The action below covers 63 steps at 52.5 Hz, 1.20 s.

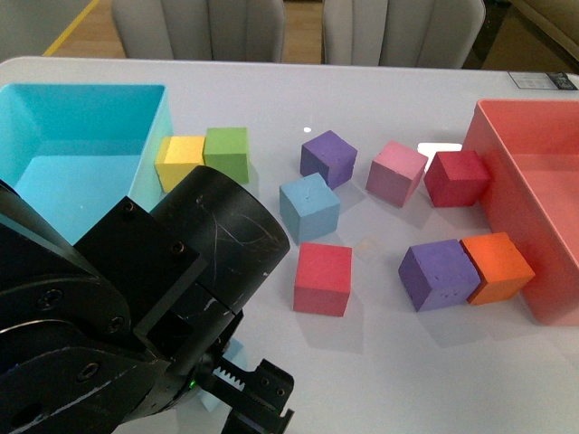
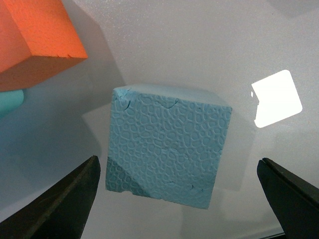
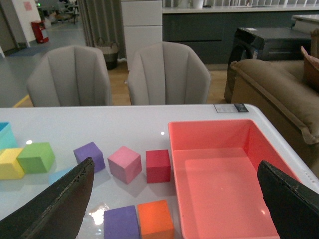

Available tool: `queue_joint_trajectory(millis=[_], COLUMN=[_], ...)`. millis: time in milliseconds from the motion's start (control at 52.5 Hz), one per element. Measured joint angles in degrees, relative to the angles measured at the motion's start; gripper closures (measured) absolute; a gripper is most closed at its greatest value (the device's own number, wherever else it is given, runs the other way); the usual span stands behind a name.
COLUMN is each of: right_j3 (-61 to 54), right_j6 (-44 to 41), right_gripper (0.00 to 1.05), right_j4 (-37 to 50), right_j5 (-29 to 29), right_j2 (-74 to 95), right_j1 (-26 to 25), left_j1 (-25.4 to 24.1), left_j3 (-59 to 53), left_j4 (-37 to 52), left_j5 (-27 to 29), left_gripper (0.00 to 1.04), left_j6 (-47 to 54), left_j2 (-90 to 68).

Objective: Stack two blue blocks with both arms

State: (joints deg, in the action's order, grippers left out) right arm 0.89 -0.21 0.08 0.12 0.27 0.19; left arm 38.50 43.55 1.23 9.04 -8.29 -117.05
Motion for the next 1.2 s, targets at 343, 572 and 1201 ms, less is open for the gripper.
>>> queue_joint_trajectory(millis=[343,572,1201], right_j3=[0.00,0.00,0.00], right_j6=[0.00,0.00,0.00], right_gripper=[0.09,0.09,0.09], right_j4=[0.00,0.00,0.00], right_j5=[0.00,0.00,0.00], right_j2=[0.00,0.00,0.00], right_j1=[0.00,0.00,0.00], left_j1=[0.00,-0.04,0.00], left_j3=[1.57,2.36,2.73], left_j4=[0.59,0.63,0.63], left_j5=[0.17,0.37,0.42], left_gripper=[0.09,0.09,0.57], left_j6=[0.39,0.68,0.11], left_j2=[-2.60,-3.63,-4.59])
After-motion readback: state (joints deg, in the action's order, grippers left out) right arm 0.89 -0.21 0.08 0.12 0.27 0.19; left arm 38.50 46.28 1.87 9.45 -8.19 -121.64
